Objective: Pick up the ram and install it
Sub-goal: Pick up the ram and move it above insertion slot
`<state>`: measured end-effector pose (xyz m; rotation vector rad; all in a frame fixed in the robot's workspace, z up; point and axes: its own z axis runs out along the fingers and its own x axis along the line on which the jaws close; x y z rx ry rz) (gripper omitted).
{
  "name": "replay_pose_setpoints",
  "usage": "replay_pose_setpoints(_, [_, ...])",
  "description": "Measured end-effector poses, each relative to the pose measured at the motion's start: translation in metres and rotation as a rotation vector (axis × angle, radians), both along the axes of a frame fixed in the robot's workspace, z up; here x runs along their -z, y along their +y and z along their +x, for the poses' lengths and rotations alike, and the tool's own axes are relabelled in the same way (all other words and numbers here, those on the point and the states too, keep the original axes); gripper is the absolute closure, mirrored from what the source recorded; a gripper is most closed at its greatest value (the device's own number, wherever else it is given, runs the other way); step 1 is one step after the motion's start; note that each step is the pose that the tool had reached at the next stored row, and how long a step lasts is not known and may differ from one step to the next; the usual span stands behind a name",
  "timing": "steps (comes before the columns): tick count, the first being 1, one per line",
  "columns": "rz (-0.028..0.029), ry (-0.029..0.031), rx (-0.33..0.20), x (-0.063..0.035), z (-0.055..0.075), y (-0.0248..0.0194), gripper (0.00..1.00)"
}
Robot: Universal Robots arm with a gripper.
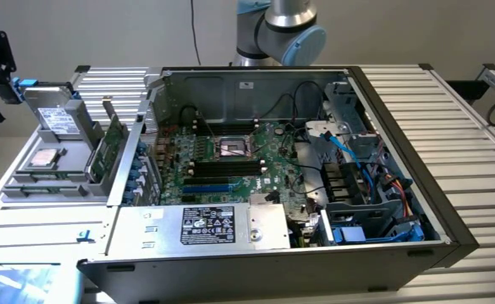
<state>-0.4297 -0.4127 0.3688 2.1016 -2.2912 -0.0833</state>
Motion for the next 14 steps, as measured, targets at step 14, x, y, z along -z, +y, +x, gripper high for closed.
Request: replay_pose_setpoints(14, [-0.0016,0.0061,-0.050,0.0180,-0.012,-0.0007,0.51])
